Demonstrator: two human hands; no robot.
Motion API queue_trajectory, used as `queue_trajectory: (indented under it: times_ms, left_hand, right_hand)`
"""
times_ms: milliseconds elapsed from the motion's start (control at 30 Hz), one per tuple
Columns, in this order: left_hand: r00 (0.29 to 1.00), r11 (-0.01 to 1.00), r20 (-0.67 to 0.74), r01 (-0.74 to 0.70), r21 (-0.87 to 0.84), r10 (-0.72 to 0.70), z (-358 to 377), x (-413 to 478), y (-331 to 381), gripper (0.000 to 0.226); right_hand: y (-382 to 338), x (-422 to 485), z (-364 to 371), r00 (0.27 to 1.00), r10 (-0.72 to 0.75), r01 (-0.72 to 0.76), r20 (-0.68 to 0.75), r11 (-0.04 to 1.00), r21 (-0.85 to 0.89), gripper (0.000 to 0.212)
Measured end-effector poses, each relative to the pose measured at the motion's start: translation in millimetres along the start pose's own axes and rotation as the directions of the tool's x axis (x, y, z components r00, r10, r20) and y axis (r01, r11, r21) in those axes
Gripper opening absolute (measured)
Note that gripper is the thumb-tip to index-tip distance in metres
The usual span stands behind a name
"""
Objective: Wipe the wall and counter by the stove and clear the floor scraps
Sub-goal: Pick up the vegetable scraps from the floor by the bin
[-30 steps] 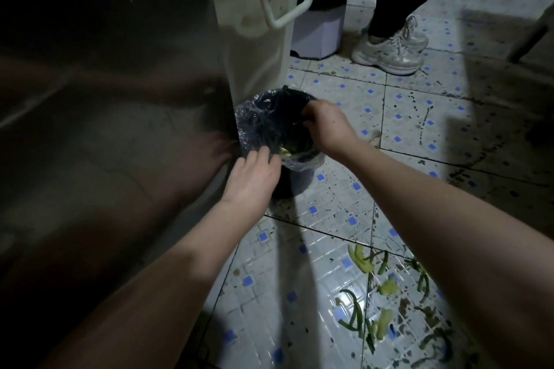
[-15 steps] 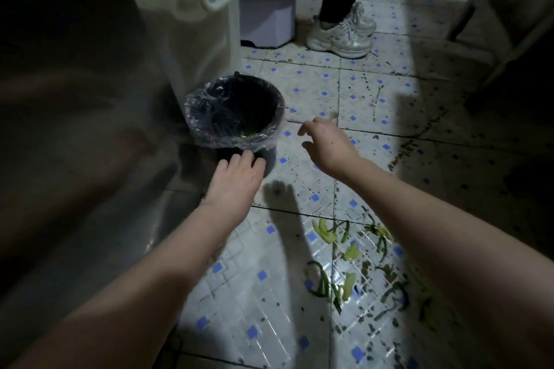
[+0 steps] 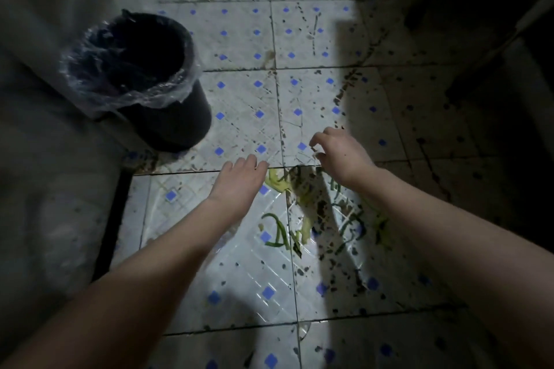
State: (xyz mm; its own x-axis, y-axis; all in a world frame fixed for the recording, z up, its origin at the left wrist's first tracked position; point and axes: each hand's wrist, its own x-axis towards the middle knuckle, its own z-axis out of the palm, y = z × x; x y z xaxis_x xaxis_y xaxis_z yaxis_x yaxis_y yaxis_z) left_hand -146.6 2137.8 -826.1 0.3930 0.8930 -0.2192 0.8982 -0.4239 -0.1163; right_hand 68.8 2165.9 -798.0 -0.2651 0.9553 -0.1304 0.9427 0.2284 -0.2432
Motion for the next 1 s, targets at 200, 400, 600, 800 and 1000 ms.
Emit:
queue_trajectory:
  times_ms: [200,400,600,800,1000]
  left_hand:
    - [0.992,0.998,0.105,-0.068,0.011,0.066,20,23,26,0.063]
    - [0.981,0.992,0.173,-0.099,0.076,0.085,34,38,39,0.078]
    - [0.993,0.997,0.094,-0.068,0.042,0.064,44,42,42,0.064]
    - [0.999,0.999,-0.035,-0.038,-0.030,0.037,44,42,41,0.044]
    - [0.994,0.991,-0.064,-0.096,-0.098,0.090,39,61,54,0.048]
  right_hand:
    - [26,-30,28,0.992,0.102,-0.104,0.079,0.994,0.029,0.030]
    - [39,-47,50,0.982,0.163,-0.173,0.096,0.979,0.105,0.026]
    - [41,-51,61,0.976,0.190,-0.204,0.105,0.968,0.145,0.026]
    - [42,-50,63,0.973,0.206,-0.221,0.106,0.963,0.155,0.024]
    - [39,-52,64,0.960,0.248,-0.269,0.128,0.947,0.178,0.026]
